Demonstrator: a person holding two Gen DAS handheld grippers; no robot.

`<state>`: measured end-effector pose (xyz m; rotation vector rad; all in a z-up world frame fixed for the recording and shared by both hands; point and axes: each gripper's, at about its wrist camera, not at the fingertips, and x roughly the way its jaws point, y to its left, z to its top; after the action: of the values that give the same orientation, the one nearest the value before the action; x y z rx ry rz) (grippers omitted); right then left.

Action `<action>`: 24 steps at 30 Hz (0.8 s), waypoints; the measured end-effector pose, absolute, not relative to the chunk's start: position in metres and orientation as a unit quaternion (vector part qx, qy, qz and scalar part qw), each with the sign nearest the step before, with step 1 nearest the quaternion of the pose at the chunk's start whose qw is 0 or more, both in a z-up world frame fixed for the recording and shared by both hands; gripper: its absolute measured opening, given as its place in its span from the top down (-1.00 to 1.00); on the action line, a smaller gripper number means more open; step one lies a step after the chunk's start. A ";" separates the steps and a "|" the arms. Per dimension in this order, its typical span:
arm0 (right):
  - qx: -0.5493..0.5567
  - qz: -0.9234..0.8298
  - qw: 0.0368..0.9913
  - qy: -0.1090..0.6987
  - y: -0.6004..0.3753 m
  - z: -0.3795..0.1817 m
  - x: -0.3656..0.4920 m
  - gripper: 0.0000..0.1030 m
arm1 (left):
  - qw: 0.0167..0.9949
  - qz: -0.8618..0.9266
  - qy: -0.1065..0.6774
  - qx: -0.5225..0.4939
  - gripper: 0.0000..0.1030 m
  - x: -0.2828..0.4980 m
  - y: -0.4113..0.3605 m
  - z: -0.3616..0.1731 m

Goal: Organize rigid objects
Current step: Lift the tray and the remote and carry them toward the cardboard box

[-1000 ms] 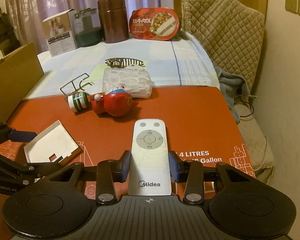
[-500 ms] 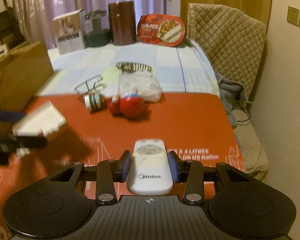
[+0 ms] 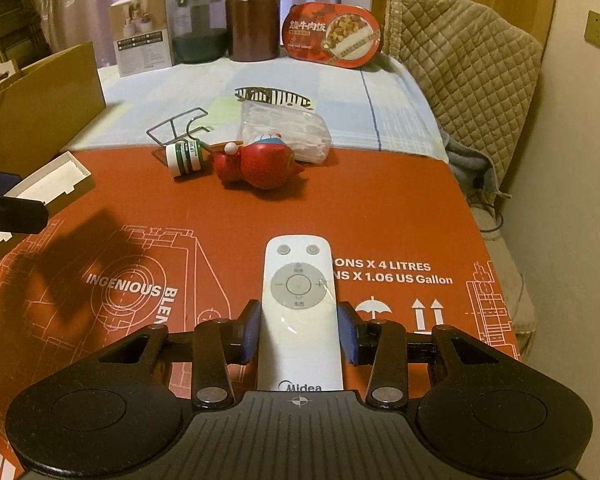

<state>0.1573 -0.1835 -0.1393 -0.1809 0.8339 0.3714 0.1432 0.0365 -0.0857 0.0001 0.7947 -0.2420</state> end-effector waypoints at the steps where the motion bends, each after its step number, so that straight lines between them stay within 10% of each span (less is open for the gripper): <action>1: -0.086 0.177 0.894 0.403 -0.184 -0.139 0.157 0.27 | 0.915 -0.117 0.385 0.001 -0.68 0.142 0.036 -0.084; 24: 0.018 0.287 0.905 0.313 -0.082 0.034 0.139 0.28 | 0.949 -0.043 0.313 -0.014 -0.69 0.105 0.125 0.038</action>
<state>0.1390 -0.0819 0.0338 0.0372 0.6462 0.5925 0.1047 0.1255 0.0378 -0.0293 0.6370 -0.0881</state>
